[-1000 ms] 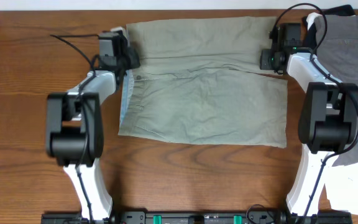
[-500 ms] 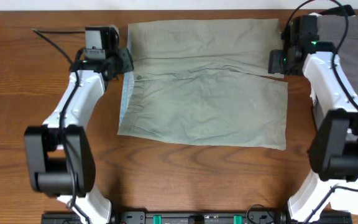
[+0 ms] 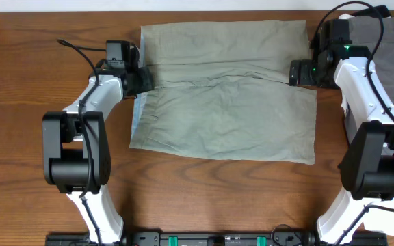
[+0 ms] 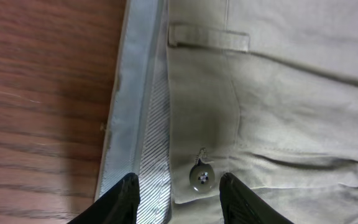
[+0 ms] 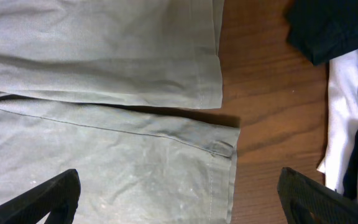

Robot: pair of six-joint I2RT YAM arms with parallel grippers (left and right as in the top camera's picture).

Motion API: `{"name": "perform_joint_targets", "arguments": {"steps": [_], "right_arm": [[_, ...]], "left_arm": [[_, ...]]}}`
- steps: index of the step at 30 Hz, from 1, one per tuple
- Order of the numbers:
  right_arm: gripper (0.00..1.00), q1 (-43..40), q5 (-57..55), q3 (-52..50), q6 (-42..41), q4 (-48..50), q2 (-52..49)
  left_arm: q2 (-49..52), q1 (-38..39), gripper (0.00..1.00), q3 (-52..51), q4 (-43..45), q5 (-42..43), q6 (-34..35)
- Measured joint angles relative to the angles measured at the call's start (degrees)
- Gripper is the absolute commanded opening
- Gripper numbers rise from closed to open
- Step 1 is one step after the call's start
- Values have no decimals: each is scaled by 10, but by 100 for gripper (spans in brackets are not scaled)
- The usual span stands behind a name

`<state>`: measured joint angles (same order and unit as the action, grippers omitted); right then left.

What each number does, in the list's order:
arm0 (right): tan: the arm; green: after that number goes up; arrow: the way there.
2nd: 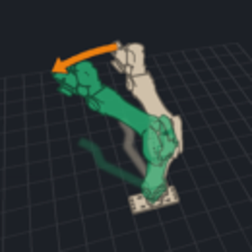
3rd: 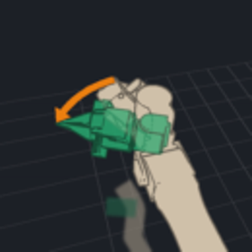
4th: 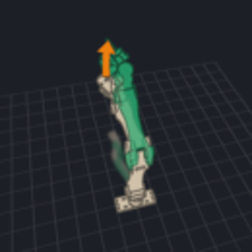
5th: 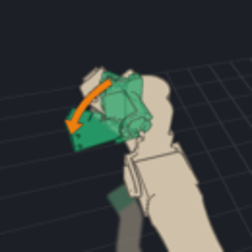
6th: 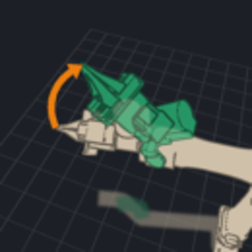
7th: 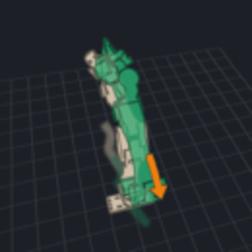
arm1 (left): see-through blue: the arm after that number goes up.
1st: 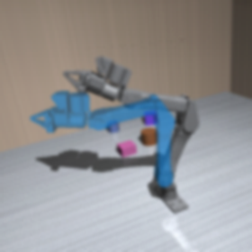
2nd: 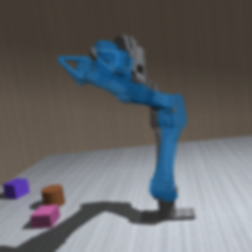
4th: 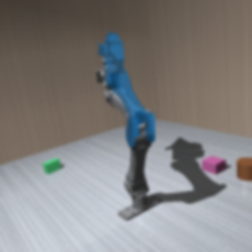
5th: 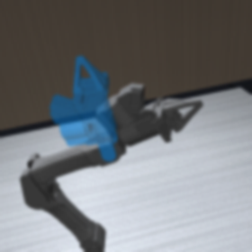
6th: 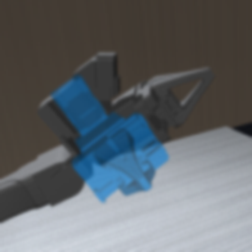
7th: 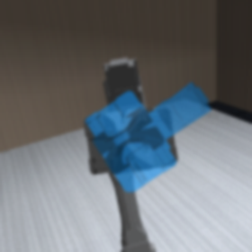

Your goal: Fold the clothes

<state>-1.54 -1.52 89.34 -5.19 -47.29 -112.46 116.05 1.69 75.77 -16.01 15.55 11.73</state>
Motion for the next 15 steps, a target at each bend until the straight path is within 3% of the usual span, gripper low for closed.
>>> {"name": "perform_joint_targets", "arguments": {"steps": [15], "right_arm": [[99,0,0,0,0,-2,0]], "left_arm": [[16,0,45,0,-2,40,0]]}}
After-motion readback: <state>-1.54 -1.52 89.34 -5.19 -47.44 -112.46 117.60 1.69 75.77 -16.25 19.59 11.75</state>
